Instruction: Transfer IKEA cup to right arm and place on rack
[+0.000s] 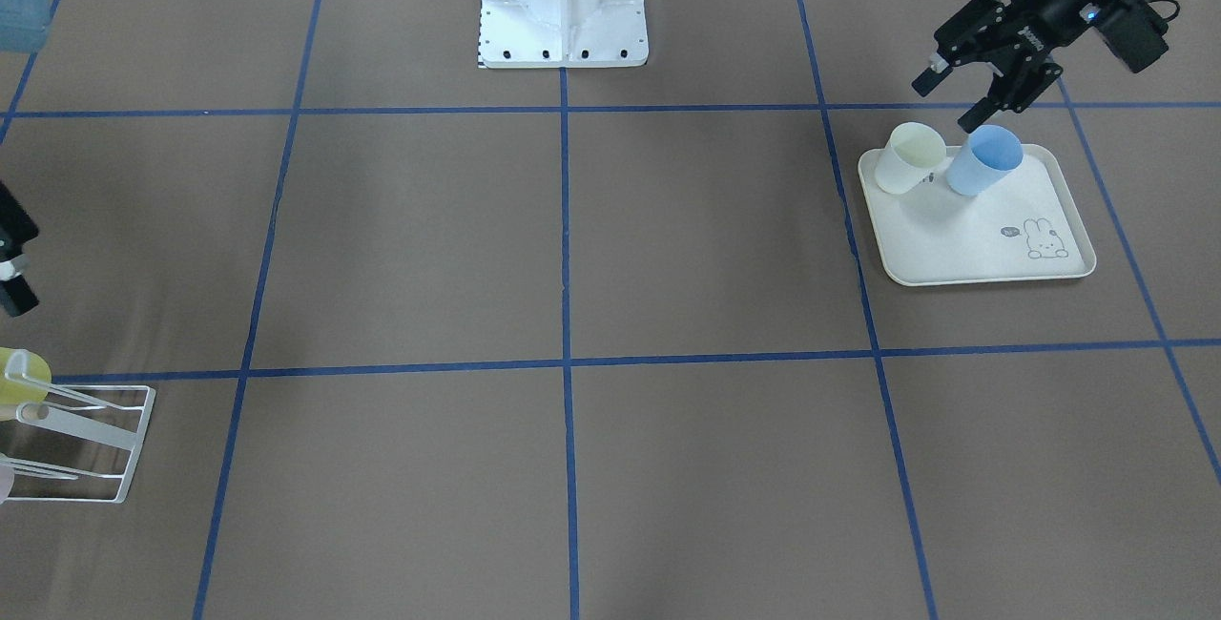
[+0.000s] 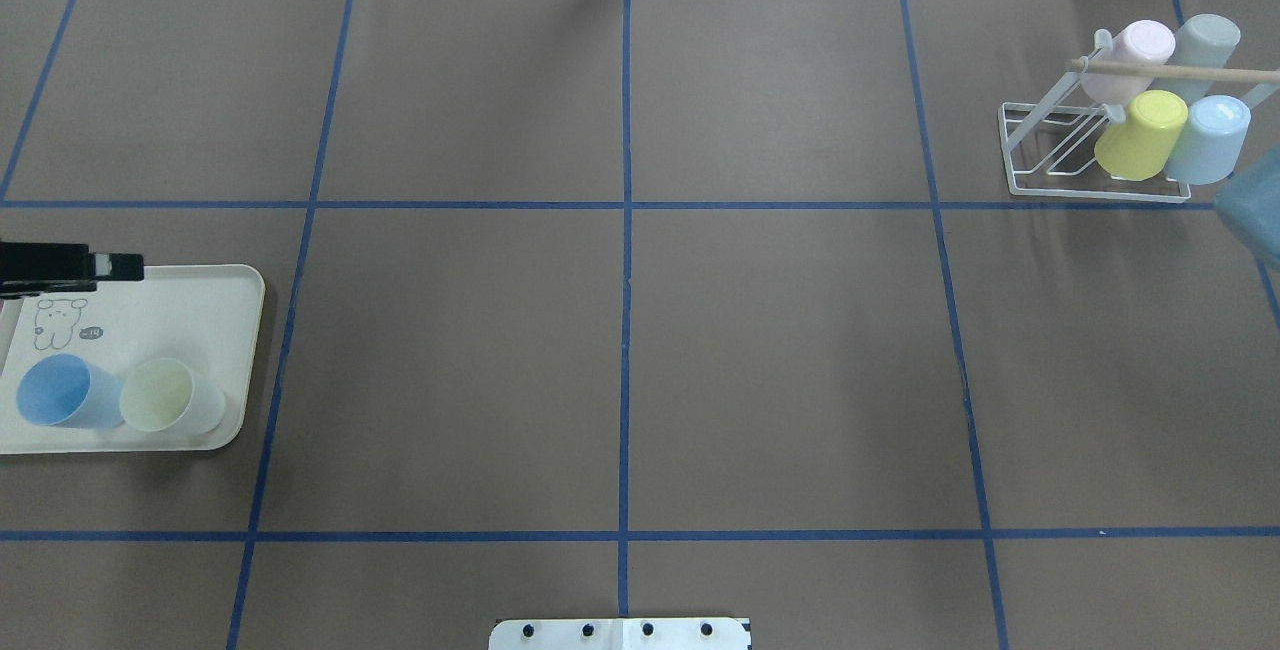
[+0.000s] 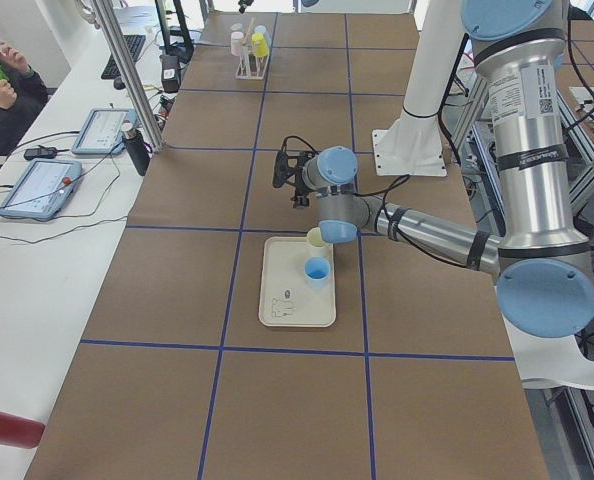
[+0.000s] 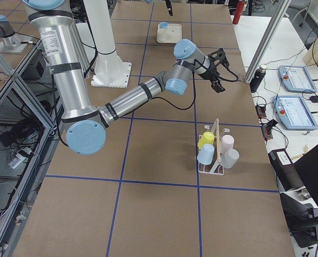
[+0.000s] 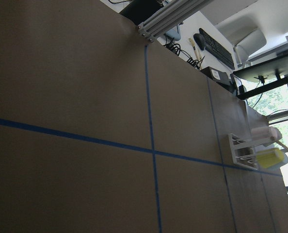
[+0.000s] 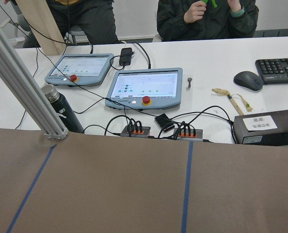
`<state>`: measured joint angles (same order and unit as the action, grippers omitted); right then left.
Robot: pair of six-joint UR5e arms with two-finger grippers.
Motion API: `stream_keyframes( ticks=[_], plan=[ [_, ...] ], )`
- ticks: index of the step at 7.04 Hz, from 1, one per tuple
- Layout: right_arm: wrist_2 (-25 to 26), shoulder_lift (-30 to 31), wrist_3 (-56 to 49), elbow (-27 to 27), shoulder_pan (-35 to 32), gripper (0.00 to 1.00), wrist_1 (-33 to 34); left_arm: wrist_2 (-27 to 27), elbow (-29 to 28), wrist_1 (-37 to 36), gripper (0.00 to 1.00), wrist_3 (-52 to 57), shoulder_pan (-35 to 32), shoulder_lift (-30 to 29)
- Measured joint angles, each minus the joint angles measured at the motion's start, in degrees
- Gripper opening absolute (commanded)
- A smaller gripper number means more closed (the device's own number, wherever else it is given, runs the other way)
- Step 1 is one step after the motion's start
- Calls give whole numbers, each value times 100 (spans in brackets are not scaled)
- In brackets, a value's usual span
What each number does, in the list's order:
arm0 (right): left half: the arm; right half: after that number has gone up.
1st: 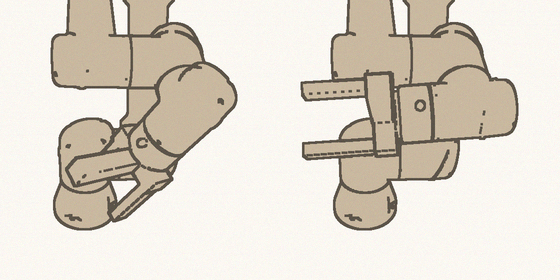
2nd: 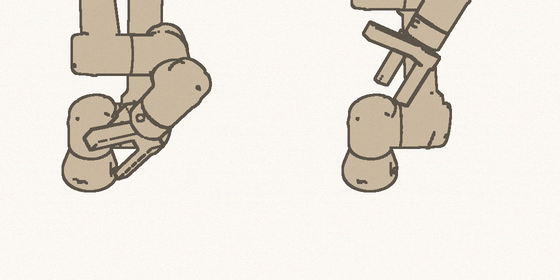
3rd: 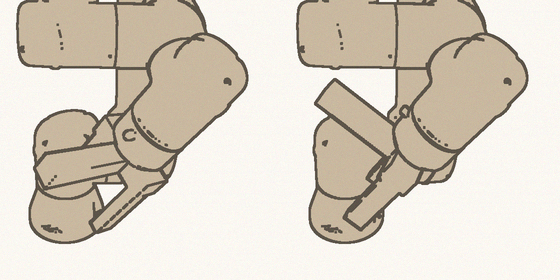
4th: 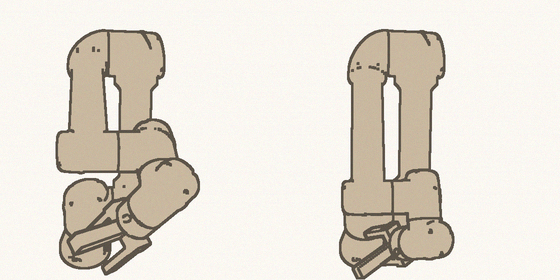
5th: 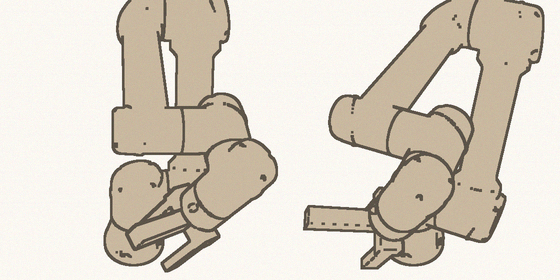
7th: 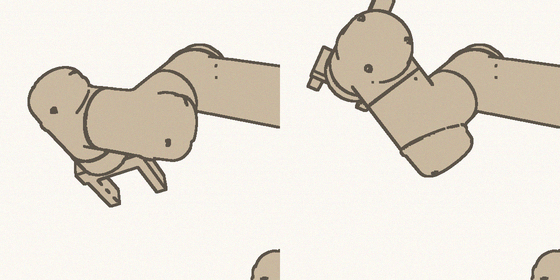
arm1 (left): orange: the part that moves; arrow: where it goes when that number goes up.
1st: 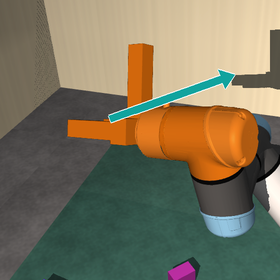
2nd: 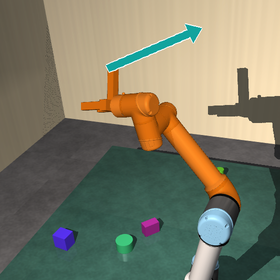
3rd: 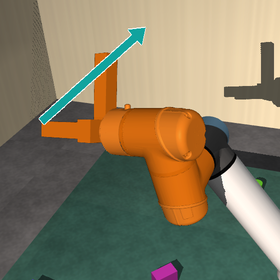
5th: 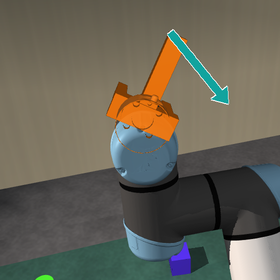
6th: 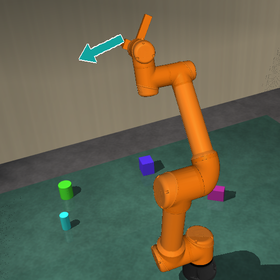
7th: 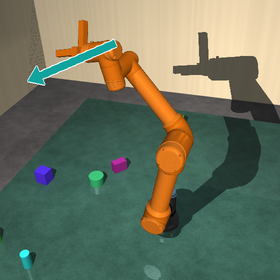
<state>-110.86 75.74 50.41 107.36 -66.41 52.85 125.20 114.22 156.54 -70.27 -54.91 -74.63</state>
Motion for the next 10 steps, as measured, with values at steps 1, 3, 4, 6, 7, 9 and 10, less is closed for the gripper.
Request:
stream_keyframes(
  ticks=[1, 3, 4, 6, 7, 9, 10],
  plan=[
    [7, -36, 158, 36, 103, 100, -2, 78, -3, -243, 100, 549, -41, 378],
    [10, -59, 286, 53, 177, 100, -5, 102, -50, -878, 99, 1591, -27, 844],
    [6, -64, 348, 56, 185, 100, -8, 85, -163, -1254, 99, 2057, 11, 886],
    [5, -82, 386, 49, 190, 100, -9, 67, -485, -1676, 99, 2718, 46, 778],
    [9, -89, 389, 44, 190, 100, -5, 61, -611, -1766, 96, 2820, 52, 674],
    [6, -99, 383, 31, 190, 100, -3, 39, -876, -1844, 89, 2877, 66, 467],
    [6, -102, 368, 23, 190, 100, -3, -12, -942, -1852, 86, 2888, 81, 429]
  ],
)
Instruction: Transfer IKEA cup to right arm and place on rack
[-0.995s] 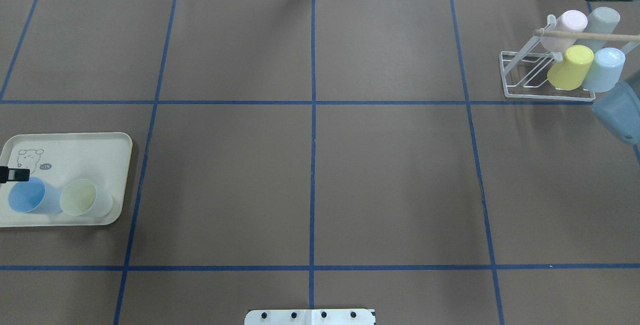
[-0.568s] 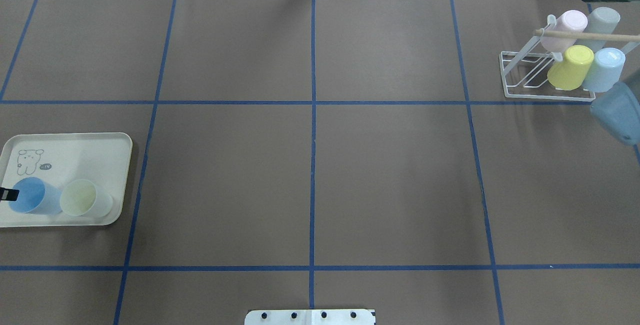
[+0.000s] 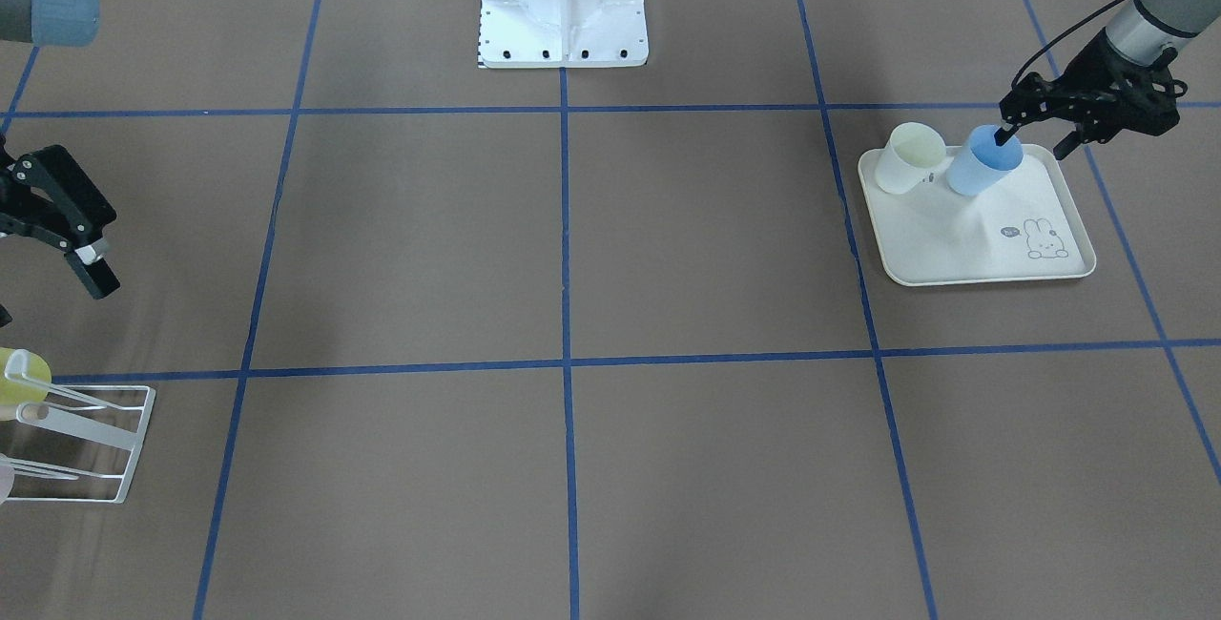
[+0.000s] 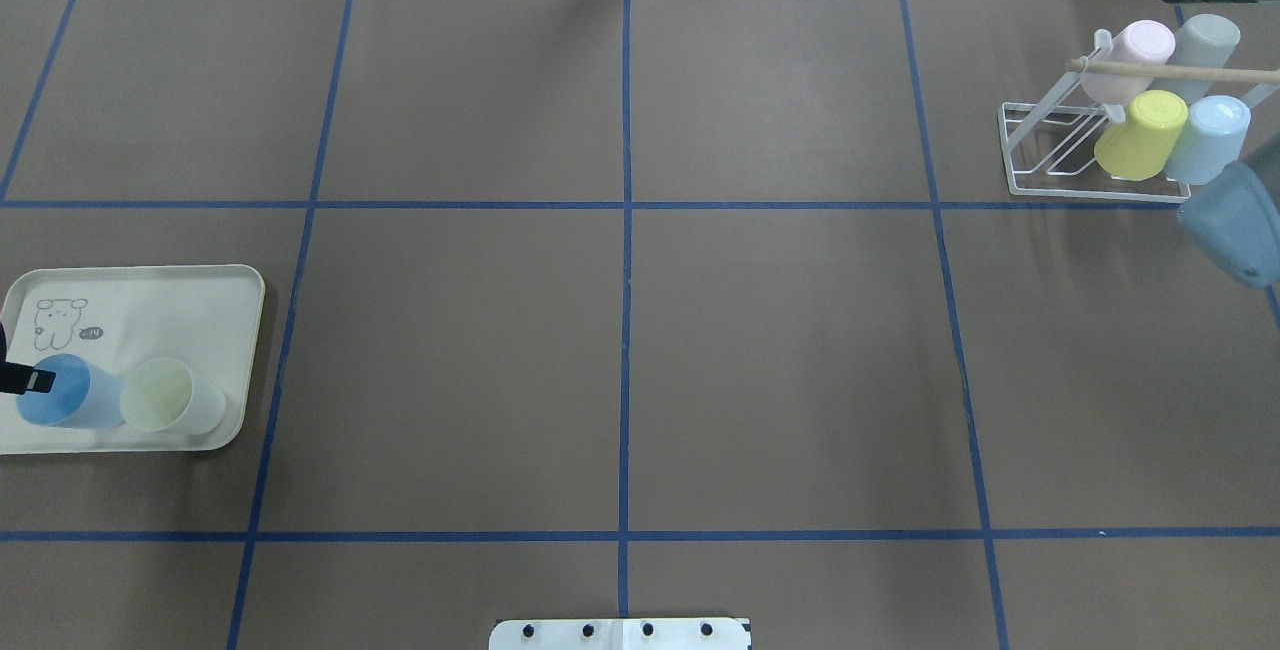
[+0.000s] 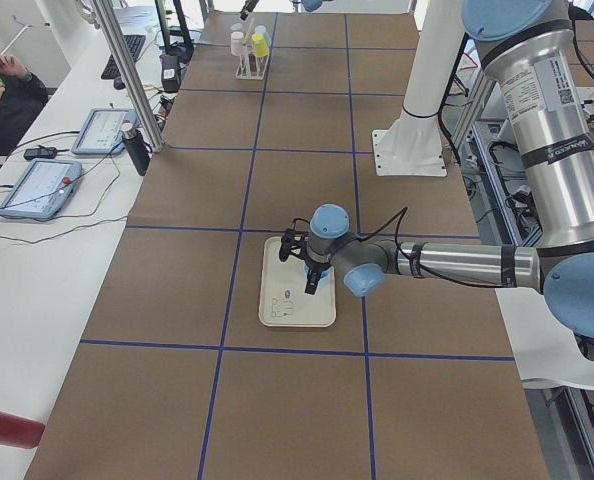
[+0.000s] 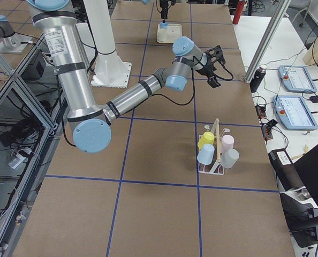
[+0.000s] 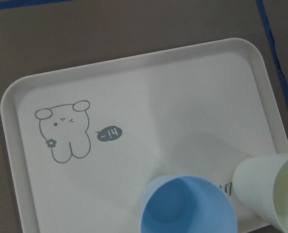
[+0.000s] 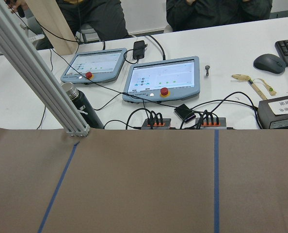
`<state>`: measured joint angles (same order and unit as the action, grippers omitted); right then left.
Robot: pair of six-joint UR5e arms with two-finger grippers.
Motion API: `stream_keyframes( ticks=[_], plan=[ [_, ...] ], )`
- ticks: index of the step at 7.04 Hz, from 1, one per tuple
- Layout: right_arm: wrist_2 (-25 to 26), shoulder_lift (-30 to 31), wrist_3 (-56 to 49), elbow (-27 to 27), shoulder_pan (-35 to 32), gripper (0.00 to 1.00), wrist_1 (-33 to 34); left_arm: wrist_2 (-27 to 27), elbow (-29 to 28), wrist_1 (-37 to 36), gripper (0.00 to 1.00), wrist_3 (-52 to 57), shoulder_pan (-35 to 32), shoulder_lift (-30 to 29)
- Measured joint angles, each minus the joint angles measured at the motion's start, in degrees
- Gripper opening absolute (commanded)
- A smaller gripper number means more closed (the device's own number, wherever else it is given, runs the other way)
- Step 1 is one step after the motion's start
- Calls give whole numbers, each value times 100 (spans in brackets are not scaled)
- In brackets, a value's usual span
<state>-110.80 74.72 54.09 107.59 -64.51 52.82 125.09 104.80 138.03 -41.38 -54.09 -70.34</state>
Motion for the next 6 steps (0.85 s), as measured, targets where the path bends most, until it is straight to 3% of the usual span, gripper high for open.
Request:
stream_keyframes(
  ticks=[2, 3, 4, 6],
  plan=[
    [7, -1, -46, -25, 0, 100, 0, -193, -31, -3, 82, 1, 68, -25],
    [11, -2, -58, -37, 0, 100, 0, -234, -31, -4, 74, 0, 126, -29],
    [14, -2, -59, -42, 0, 100, 0, -249, -31, -4, 58, -1, 196, -38],
    [23, -10, -42, -45, 0, 100, 0, -256, -35, -4, 3, -1, 285, -61]
  ],
)
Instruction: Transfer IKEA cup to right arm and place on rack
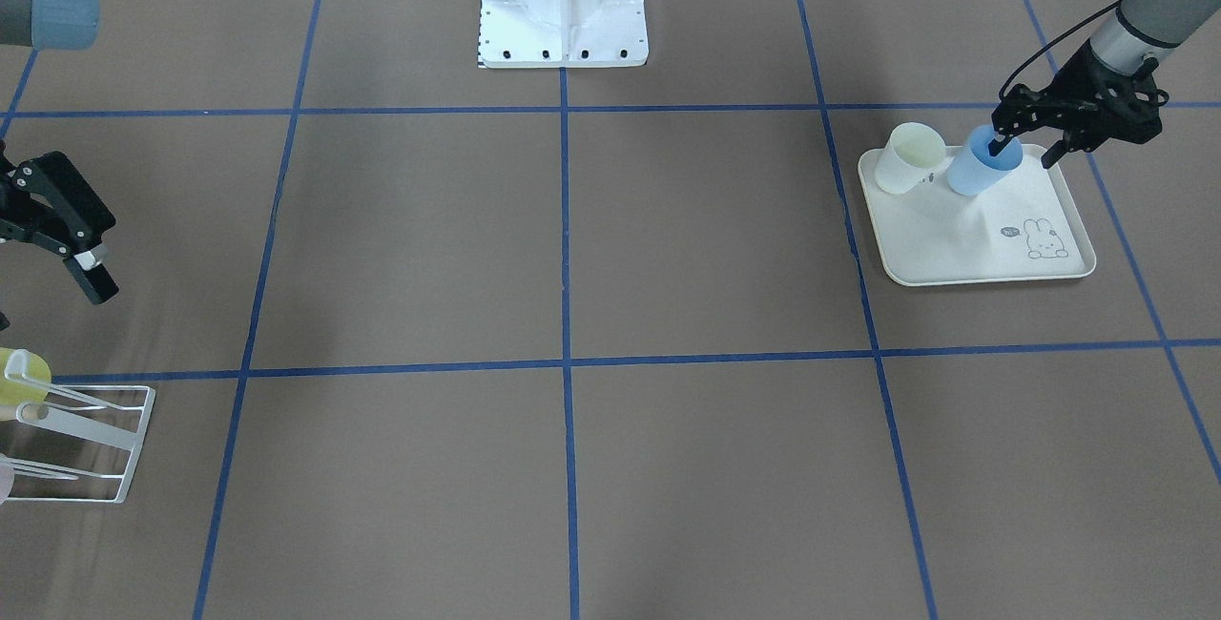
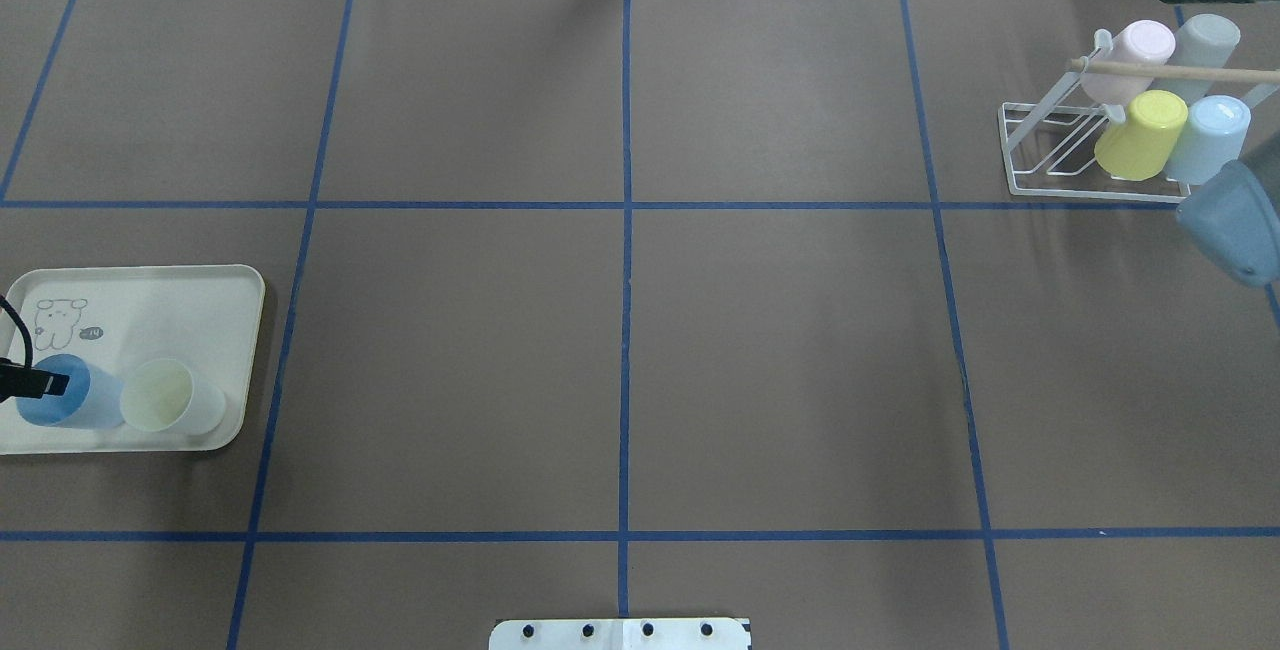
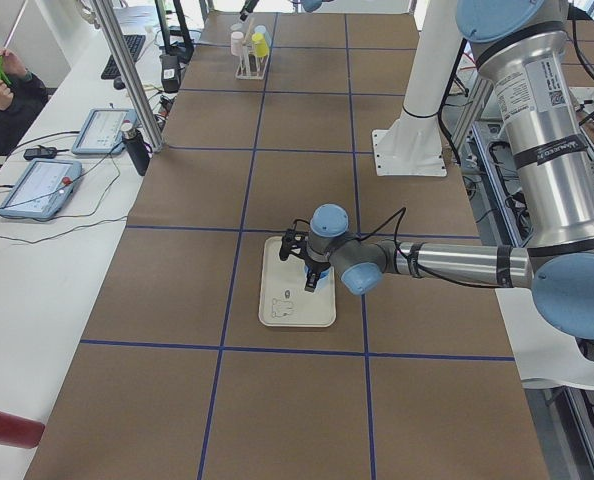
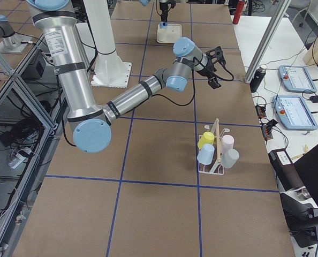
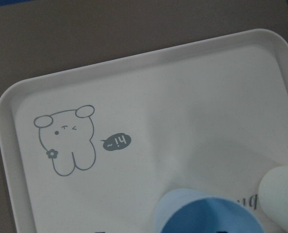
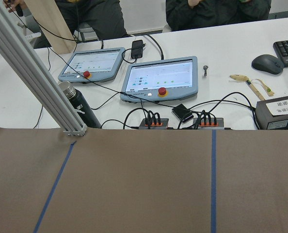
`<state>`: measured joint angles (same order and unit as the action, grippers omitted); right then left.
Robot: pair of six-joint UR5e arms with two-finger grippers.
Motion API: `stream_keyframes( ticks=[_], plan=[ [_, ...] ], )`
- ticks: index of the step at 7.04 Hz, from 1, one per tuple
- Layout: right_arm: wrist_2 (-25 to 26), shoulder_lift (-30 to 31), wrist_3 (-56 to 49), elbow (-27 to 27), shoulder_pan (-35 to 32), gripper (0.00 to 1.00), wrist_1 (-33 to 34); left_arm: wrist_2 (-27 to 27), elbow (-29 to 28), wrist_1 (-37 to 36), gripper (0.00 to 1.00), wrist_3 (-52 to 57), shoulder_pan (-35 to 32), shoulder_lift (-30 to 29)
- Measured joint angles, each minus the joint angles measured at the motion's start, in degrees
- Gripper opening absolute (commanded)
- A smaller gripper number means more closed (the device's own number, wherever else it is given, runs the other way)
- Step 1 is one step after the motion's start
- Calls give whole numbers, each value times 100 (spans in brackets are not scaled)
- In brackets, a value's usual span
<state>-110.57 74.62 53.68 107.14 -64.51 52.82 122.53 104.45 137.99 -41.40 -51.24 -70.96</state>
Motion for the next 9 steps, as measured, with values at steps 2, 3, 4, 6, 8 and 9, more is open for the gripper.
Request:
stream_keyframes(
  ticks=[2, 3, 4, 6, 8, 9],
  plan=[
    [5, -25, 27, 0, 0, 100, 0, -4, -9, 0, 0, 0, 21, -3],
    [7, -45, 38, -1, 0, 100, 0, -3, -9, -5, 0, -4, 11, 5],
    [7, -83, 48, 0, 0, 100, 0, -1, -4, -28, 0, -9, -89, 21],
    [0, -133, 57, 10, 0, 100, 0, -5, 90, -331, 0, -33, -871, -13],
    [-19, -139, 90, 28, 2, 100, 4, -175, 227, -520, 0, -253, -1521, -343],
    [-25, -146, 168, 31, 6, 100, 2, -255, 294, -540, 0, -754, -1632, -667]
  ],
)
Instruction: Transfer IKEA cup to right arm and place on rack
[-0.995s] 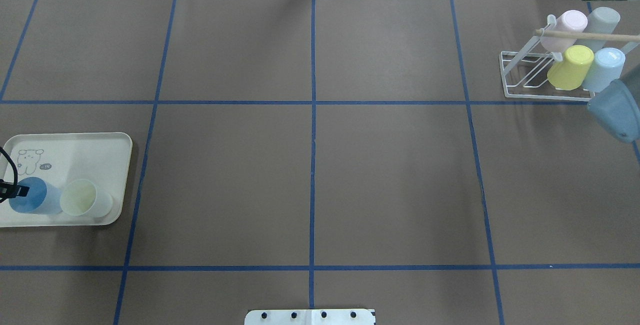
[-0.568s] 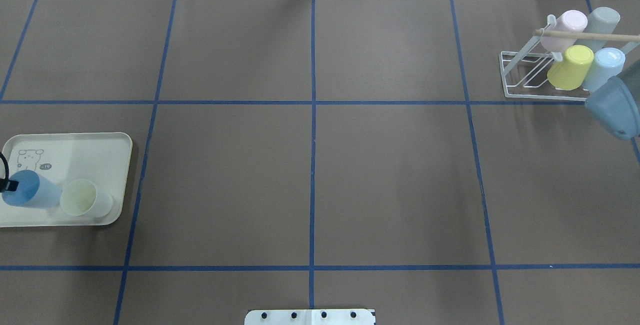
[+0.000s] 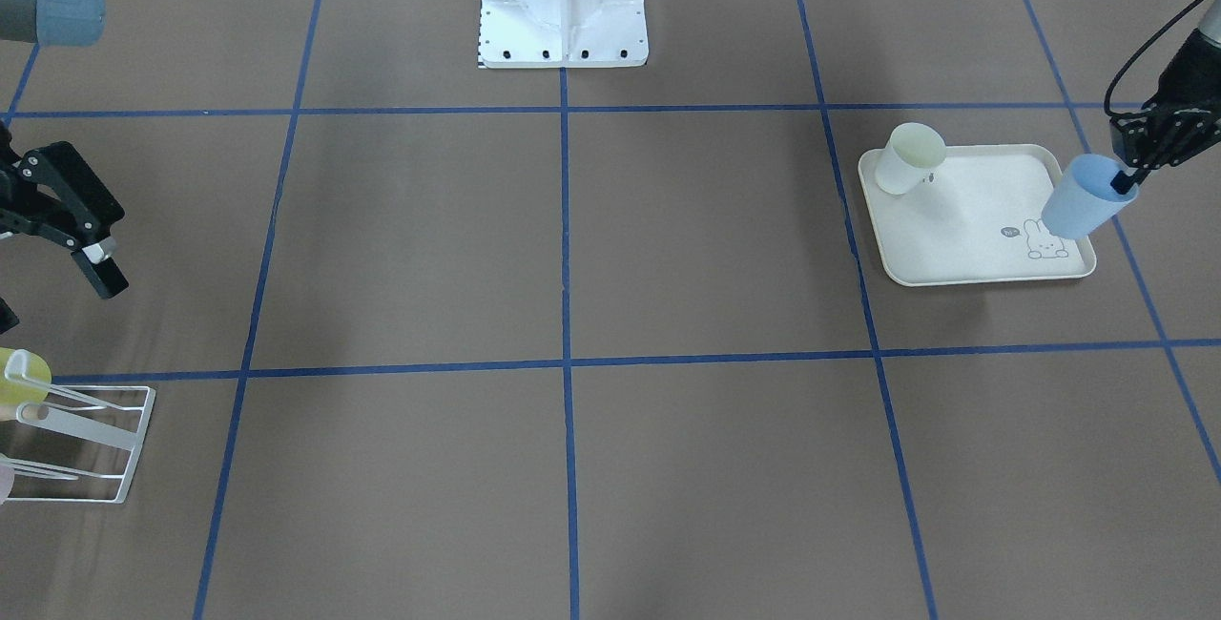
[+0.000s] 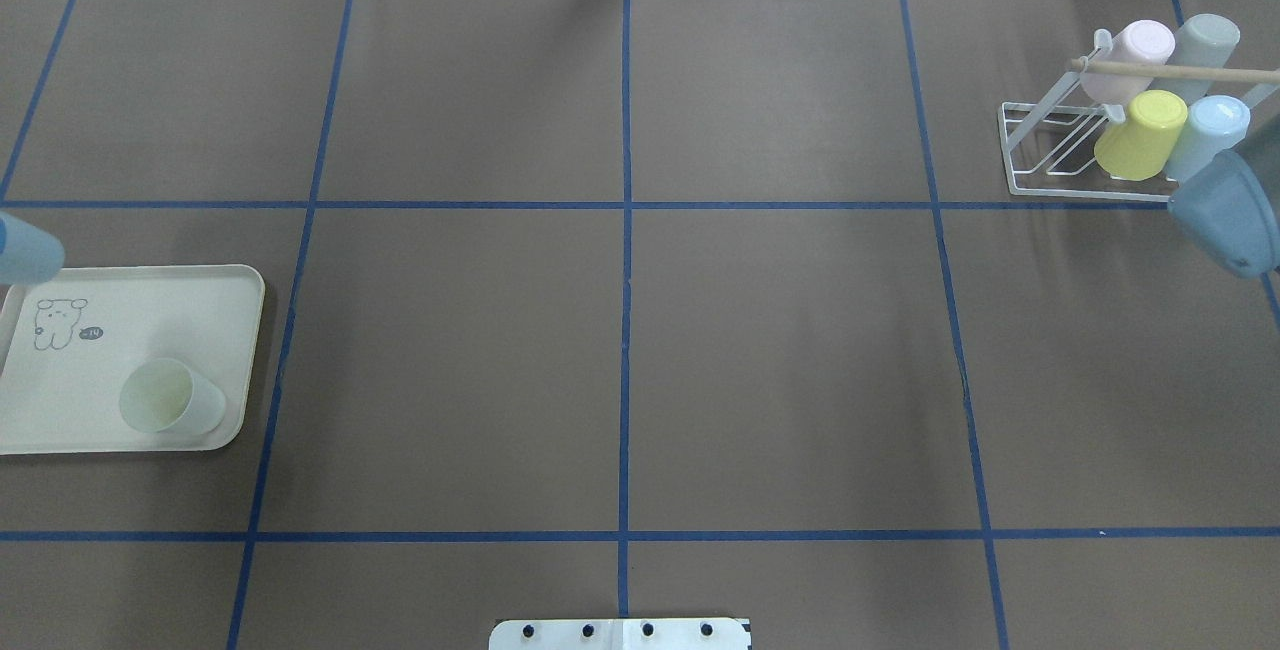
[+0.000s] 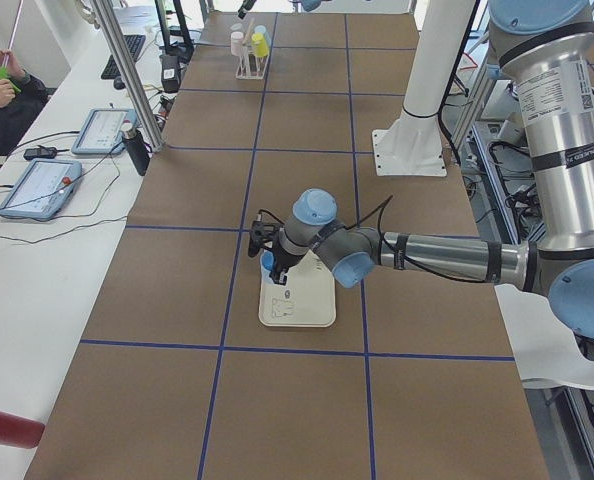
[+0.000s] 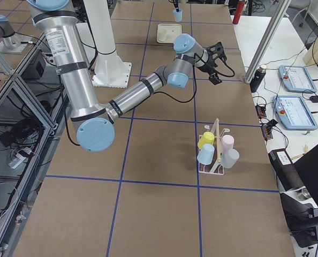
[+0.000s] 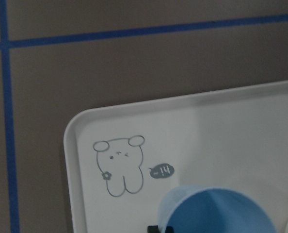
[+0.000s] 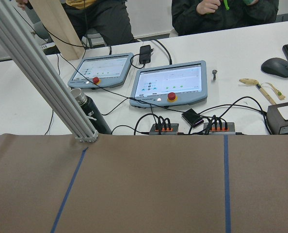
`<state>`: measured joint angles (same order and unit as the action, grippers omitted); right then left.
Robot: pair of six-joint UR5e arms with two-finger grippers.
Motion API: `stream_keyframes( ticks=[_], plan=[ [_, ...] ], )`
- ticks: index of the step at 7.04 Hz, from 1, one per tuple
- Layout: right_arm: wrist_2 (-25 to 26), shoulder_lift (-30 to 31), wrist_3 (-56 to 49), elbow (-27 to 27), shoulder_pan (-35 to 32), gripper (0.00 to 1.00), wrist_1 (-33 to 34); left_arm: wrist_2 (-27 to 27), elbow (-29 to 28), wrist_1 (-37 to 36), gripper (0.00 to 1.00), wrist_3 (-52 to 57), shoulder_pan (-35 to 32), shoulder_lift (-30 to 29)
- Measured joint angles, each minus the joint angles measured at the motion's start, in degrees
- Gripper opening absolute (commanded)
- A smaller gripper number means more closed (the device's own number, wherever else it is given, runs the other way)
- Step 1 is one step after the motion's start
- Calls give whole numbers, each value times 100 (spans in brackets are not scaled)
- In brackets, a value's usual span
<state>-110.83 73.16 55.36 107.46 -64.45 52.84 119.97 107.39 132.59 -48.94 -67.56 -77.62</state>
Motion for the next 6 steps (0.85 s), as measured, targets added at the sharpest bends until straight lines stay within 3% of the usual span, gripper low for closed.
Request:
stream_keyframes(
  ticks=[4, 6],
  plan=[
    [-9, -28, 448, 8, 71, 100, -2, -109, 121, 47, 0, -3777, 370, -1957],
    [11, -153, 888, -37, 155, 100, -101, -785, 113, 329, 0, -5473, 1168, -2639]
  ],
)
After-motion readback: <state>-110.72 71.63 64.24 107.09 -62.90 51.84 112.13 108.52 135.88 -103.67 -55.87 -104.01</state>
